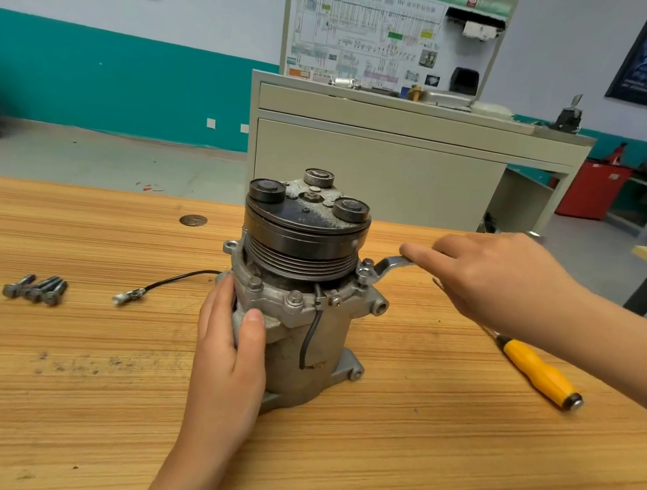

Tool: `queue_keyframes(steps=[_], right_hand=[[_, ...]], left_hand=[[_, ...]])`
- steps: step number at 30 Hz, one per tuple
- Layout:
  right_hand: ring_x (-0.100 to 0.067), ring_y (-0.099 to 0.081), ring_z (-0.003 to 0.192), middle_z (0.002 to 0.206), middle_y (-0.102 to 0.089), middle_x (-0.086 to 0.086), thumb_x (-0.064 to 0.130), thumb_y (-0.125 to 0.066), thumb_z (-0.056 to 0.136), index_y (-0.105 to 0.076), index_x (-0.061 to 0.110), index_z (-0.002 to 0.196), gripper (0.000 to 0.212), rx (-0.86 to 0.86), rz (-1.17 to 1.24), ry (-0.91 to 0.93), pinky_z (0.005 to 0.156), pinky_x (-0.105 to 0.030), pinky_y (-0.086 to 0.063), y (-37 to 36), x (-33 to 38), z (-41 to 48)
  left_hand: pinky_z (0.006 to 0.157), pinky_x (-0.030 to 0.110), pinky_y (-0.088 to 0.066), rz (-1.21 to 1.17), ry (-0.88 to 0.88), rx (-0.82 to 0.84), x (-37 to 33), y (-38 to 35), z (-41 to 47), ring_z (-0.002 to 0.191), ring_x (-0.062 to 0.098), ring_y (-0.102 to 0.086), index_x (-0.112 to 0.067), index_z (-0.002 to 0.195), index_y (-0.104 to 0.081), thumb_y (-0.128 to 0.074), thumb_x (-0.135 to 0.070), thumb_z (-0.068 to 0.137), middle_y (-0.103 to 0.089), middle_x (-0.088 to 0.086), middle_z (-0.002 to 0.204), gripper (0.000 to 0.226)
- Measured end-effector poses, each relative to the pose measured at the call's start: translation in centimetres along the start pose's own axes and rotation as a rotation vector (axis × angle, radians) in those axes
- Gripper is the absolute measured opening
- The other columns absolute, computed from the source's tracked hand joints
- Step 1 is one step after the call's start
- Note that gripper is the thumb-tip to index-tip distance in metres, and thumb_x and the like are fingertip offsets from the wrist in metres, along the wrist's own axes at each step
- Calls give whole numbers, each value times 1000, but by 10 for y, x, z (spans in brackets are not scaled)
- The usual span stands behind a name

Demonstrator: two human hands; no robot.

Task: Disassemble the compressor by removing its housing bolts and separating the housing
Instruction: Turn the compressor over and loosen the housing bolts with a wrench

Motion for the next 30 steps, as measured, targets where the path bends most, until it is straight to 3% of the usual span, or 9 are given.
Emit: queue_keyframes(steps=[2, 6, 11, 14, 17, 20, 22, 26, 30], right_hand=[[-34, -64, 66, 86, -67, -17, -12, -63, 75, -61, 3, 115, 42, -230, 112, 10, 47, -36, -52, -13, -4, 8], [-29, -69, 79, 86, -70, -15, -16, -63, 74, -70, -2, 87, 19, -589, 248, 7, 59, -39, -57, -31, 8, 35], [-30, -69, 83, 93, -70, -17, -9, -59, 80, -68, -7, 97, 19, -661, 487, -180, 65, -39, -57, -36, 23, 45], [-32, -62, 63, 76, -64, -16, 4, -50, 90, -56, -6, 114, 26, -735, 733, -519, 53, -36, -47, -21, 21, 15], [-20, -44, 42, 55, -45, 2, 19, -35, 97, -42, 5, 130, 37, -564, 761, -631, 39, -31, -30, 6, 30, -20], [-8, -35, 41, 54, -40, 10, 29, -26, 96, -23, 21, 137, 42, -99, 437, -543, 36, -24, -23, 22, 54, -40], [-9, -31, 46, 62, -40, 8, 27, -25, 98, -3, 30, 140, 47, 95, 302, -519, 40, -24, -23, 22, 62, -45], [-16, -32, 51, 68, -45, 5, 19, -32, 98, 5, 29, 144, 60, 215, 202, -514, 40, -26, -21, 32, 68, -37], [-13, -24, 46, 59, -30, 4, 5, -35, 90, 3, 20, 147, 70, 336, 119, -496, 40, -27, -18, 45, 67, -27]], left_hand=[[110, 21, -21, 0, 1, -6, 0, 0, -1, 134, -6, -22, -24, 146, -30, -28, -48, 82, -30, -13, 149, 68], [108, 17, -20, -3, -10, -1, -1, 0, 1, 133, -5, -23, -21, 146, -31, -28, -45, 84, -31, -11, 149, 67], [98, -1, -18, 16, -41, 23, -2, 1, 2, 133, -5, -24, -19, 145, -31, -28, -42, 85, -33, -10, 148, 65], [109, 14, -20, -11, -30, 28, 0, 0, 2, 135, -3, -22, -21, 147, -29, -28, -45, 84, -30, -10, 150, 67], [115, 32, -23, -40, -3, 24, 0, 0, 1, 137, 0, -23, -23, 147, -28, -28, -46, 83, -31, -11, 150, 68], [114, 31, -22, -47, 14, 15, 0, -1, -1, 137, 1, -23, -25, 147, -27, -28, -48, 83, -30, -11, 150, 68], [112, 27, -22, -52, 18, 16, -1, -1, -1, 136, 0, -23, -25, 147, -27, -28, -48, 83, -30, -11, 150, 68], [113, 27, -22, -57, 28, 26, -2, -1, -1, 136, 0, -22, -24, 148, -26, -28, -48, 83, -29, -12, 150, 69], [114, 30, -21, -57, 29, 32, -2, -1, -1, 137, 1, -22, -21, 148, -26, -29, -48, 82, -29, -10, 151, 71]])
Point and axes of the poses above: each hand's wrist, its own z-axis towards the middle knuckle, its own y-axis out of the back of the hand, x = y × z, the point moved 3 cm from there along z, towards the middle knuckle
